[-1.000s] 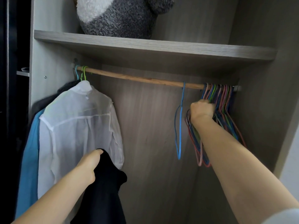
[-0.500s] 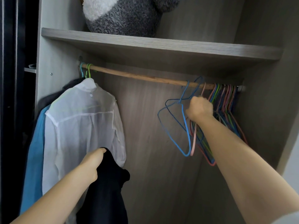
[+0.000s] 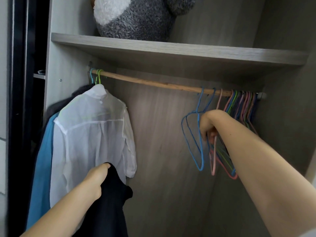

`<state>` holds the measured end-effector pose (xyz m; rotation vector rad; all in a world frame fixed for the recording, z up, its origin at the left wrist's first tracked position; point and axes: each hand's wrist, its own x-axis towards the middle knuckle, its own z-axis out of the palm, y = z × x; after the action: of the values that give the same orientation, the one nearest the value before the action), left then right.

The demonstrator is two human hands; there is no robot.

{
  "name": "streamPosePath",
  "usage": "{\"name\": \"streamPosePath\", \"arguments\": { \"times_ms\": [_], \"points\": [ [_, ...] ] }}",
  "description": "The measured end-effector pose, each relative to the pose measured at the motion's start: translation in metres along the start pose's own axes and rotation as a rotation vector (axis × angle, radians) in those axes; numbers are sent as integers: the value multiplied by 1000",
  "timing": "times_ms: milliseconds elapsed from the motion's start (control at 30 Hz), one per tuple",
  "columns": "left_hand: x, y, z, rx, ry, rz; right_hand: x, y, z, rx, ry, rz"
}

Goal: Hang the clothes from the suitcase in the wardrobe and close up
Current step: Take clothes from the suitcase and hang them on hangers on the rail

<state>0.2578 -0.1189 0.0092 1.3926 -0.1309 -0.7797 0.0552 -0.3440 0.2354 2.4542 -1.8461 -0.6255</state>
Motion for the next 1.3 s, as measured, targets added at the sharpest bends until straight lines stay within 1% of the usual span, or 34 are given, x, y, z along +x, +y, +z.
{"name": "streamPosePath", "arguments": {
  "times_ms": [33,67,100,133,167,233,300,333,400,567,667,700,733,800,833,867,900,1000,1067,1100,1167,1233,1300],
  "points": [
    [0,0,0,-2,-2,-1,4,-1,6,3,-79,4],
    [-1,-1,0,-4,-7,-4,4,-1,13,28,-107,6],
    [-1,-2,1,-2,-12,-4,3,-2,20,88,-105,-4],
    [-2,-2,2,-2,-14,0,1,-4,26,172,-64,-27],
    [-2,-2,4,0,-15,5,2,-4,31,290,22,-72],
    [-2,-3,7,-2,-12,12,6,-4,35,636,305,-162],
    [-2,-4,11,-9,-7,25,2,-8,39,1005,609,-188],
    [-2,-5,14,-10,-12,28,-2,-11,41,1107,721,-187],
    [-4,-6,17,-12,-18,32,-13,-18,46,1182,864,-169],
    [-10,-11,17,-14,-22,42,-39,-41,70,1253,1036,-185],
    [-14,-15,12,-3,-25,50,-40,-63,112,1364,1160,-252],
    [-14,-16,10,0,-22,53,-41,-72,131,1420,1158,-291],
    [-16,-19,6,7,-14,49,-42,-81,152,1485,1098,-336],
    [-19,-23,-1,37,1,48,-39,-94,185,1698,864,-369],
    [-20,-26,-5,57,13,50,-35,-97,197,1819,740,-341],
    [-23,-28,-8,79,24,53,-33,-99,207,1901,666,-298],
    [-26,-30,-11,107,30,64,-29,-101,219,1942,631,-238],
    [-38,-39,-20,164,47,86,-20,-110,263,1990,530,-24],
    [-49,-47,-30,178,84,99,-22,-119,302,1994,349,62],
    [-54,-49,-33,190,87,98,-23,-122,318,1962,260,63],
    [-62,-57,-46,225,109,73,-35,-133,344,1853,132,18],
    [-69,-63,-58,253,134,54,-54,-142,348,1798,119,-76],
    [-75,-68,-73,285,168,37,-79,-152,333,1836,124,-264]
  ]
}}
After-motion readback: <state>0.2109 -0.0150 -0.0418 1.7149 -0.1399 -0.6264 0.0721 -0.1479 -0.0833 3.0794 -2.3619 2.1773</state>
